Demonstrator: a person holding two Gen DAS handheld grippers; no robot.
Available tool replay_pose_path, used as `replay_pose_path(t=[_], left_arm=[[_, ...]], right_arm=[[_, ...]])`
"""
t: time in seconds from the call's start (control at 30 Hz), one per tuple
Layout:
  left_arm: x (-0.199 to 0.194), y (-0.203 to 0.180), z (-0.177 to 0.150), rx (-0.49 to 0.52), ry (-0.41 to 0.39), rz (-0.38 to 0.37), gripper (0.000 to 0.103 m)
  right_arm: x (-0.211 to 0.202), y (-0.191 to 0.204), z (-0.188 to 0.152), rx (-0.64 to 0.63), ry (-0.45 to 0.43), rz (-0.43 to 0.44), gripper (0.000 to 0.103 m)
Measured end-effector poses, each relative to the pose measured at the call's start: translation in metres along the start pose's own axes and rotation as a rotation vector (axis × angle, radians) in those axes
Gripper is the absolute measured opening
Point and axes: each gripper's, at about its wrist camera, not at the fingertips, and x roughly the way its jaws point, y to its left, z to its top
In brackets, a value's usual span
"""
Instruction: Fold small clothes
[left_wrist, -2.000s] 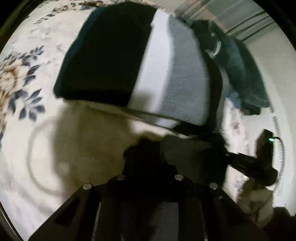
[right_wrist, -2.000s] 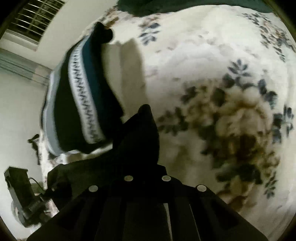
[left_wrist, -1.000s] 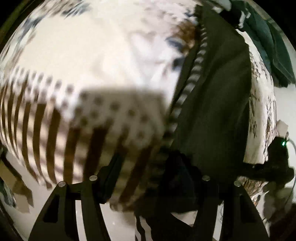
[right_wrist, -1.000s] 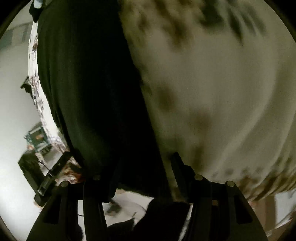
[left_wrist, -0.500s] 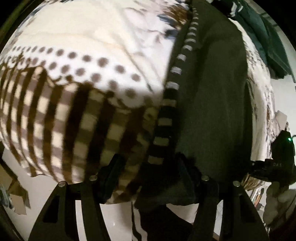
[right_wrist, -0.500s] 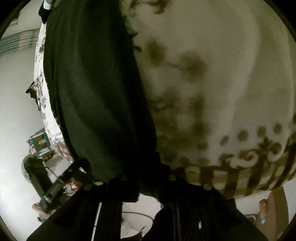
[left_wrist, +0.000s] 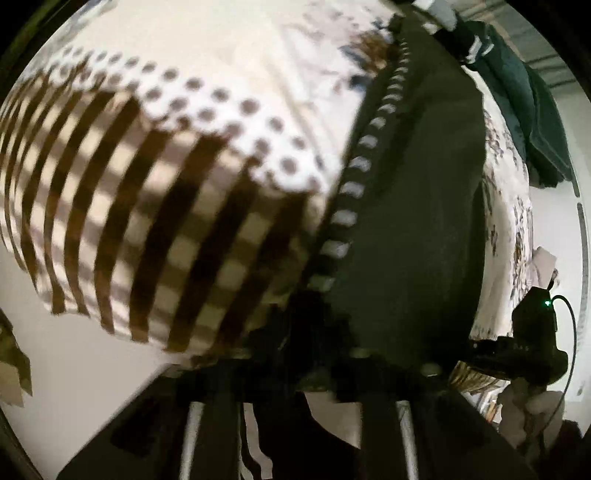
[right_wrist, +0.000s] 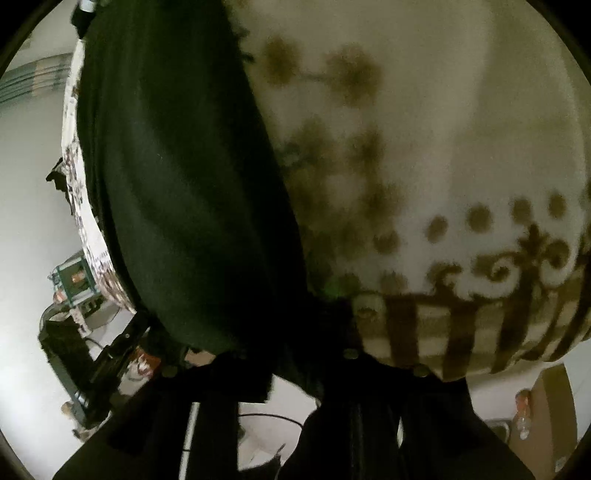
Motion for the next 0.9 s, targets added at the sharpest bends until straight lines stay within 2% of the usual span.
replay_pose_path(t=[0.03, 0.2, 0.23, 0.27, 0.3, 0.33, 0.47, 0.6, 0.73, 0.8, 0.83, 0.87, 0.9], left_arm=[[0.000, 0.002, -0.004, 0.000, -0.001, -0.014, 0.040], [-0.002, -0.008, -0.007, 0.043, -0.041, 0.006, 0.037], [-0.003, -0.014, -0.008, 0.050, -0.067, 0.018, 0.014], [-0.005, -0.017, -0.011, 0.053, -0.087, 0.027, 0.002], [-0.004, -0.019, -0.012, 0.048, -0.088, 0.029, 0.003], [-0.006, -0.018, -0.014, 0.040, -0.098, 0.032, 0.003], [-0.014, -0.021, -0.026, 0.039, -0.125, 0.023, 0.003], [-0.006, -0.022, -0.030, 0.070, -0.088, 0.054, 0.003], [-0.002, -0.020, -0.027, 0.045, -0.068, 0.039, 0.003], [-0.016, -0.026, -0.029, 0.043, -0.085, -0.031, 0.003], [-0.018, -0.025, -0.029, 0.064, -0.085, -0.024, 0.003], [-0.020, -0.026, -0.031, 0.075, -0.082, -0.022, 0.003], [-0.020, -0.022, -0.031, 0.066, -0.077, -0.029, 0.003]], right_arm=[[0.003, 0.001, 0.001, 0.000, 0.003, 0.007, 0.028], [0.007, 0.002, -0.001, -0.012, -0.012, 0.014, 0.028], [0.004, 0.000, -0.002, -0.014, -0.023, 0.013, 0.028], [0.004, 0.002, -0.006, -0.020, -0.041, -0.001, 0.019], [0.000, -0.001, -0.009, -0.024, -0.055, -0.014, 0.009], [-0.006, -0.006, -0.014, -0.024, -0.068, -0.018, 0.007], [-0.021, -0.004, -0.030, -0.076, -0.100, -0.079, 0.006], [-0.013, -0.007, -0.029, -0.066, -0.073, -0.136, 0.006], [-0.011, -0.007, -0.024, -0.058, -0.054, -0.158, 0.006], [-0.013, 0.000, -0.024, -0.103, -0.030, -0.138, 0.006], [-0.011, 0.000, -0.024, -0.109, -0.010, -0.112, 0.007], [-0.012, -0.005, -0.024, -0.089, 0.014, -0.078, 0.012], [-0.011, -0.011, -0.024, -0.062, 0.040, -0.043, 0.014]])
